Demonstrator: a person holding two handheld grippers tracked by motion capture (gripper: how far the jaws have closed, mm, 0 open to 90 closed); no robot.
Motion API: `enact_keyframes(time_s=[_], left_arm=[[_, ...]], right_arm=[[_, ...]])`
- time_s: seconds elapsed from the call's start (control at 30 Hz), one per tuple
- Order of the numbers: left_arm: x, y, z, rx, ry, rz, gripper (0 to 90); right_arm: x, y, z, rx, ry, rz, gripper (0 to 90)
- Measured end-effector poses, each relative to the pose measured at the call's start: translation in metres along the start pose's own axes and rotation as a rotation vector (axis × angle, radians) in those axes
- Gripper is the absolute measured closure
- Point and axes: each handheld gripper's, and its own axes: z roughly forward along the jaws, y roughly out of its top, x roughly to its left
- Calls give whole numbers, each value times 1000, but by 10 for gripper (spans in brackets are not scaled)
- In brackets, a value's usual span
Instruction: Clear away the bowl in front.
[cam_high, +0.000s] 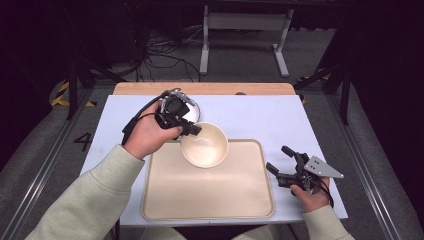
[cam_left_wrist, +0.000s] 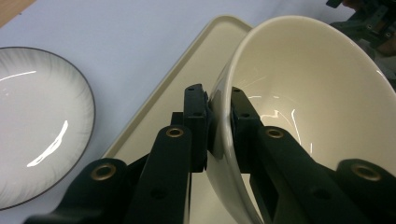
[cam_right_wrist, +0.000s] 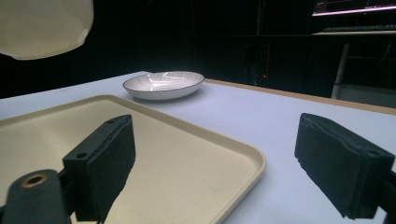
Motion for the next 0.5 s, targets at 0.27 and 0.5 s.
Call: enact_keyframes(time_s=[0.27,0.5], left_arm=[[-5,0,12,28,-36,48,815],[-6,-4,30,60,-68,75,815]], right_arm=[[0,0,0,-1,1,-2,135],[0,0,0,-1,2,-2,135]])
